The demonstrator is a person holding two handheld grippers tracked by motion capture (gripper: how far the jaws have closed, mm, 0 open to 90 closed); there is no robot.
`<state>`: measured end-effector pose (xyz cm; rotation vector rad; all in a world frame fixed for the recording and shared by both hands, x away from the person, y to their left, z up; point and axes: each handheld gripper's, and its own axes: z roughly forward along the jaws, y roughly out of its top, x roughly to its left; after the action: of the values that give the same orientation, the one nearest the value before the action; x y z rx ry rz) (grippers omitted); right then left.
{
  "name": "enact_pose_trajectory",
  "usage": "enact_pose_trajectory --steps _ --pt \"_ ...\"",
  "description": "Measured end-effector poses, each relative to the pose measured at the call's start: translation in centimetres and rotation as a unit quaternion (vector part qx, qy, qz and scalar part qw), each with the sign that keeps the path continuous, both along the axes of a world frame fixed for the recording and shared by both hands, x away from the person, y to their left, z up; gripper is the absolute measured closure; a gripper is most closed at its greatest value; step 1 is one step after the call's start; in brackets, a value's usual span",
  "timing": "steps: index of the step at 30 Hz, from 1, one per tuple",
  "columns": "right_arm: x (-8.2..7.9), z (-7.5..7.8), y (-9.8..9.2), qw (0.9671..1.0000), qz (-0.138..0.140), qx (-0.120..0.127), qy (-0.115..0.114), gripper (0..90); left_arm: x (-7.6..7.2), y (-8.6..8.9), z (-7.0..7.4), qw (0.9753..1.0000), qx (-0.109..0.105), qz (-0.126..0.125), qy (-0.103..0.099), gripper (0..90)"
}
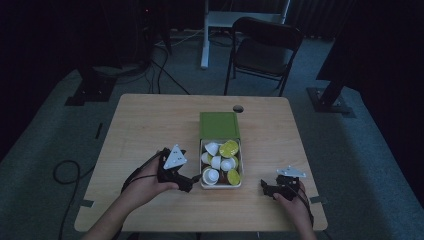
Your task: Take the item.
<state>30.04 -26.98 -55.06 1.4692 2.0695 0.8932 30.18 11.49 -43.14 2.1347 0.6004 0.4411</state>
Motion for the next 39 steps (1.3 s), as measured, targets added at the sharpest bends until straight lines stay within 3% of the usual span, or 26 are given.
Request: enact_pose_trajectory --steps 17,26,31,39 --pt "0.0 0.0 0.0 1.0000 0.000 0.000 0.000 11.9 1.0 -4.8 0.8 0.9988 -0.021 -0.045 0.004 5.1" --pt "0.0 0.0 0.0 1.0000 0.000 0.000 0.000 11.9 2.5 -6.8 0.9 0.9985 -0.035 -0.043 0.005 5.2" --pt "0.0 0.0 0.0 1.0000 0.000 0.001 0.000 11.9 3.5 -7.6 0.6 0.9980 -0.047 -0.040 0.017 5.2" --pt "0.0 0.0 0.0 1.0000 0.000 0.000 -0.001 11.9 4.7 -8.5 -0.1 0.9992 -0.027 -0.022 0.018 6.4"
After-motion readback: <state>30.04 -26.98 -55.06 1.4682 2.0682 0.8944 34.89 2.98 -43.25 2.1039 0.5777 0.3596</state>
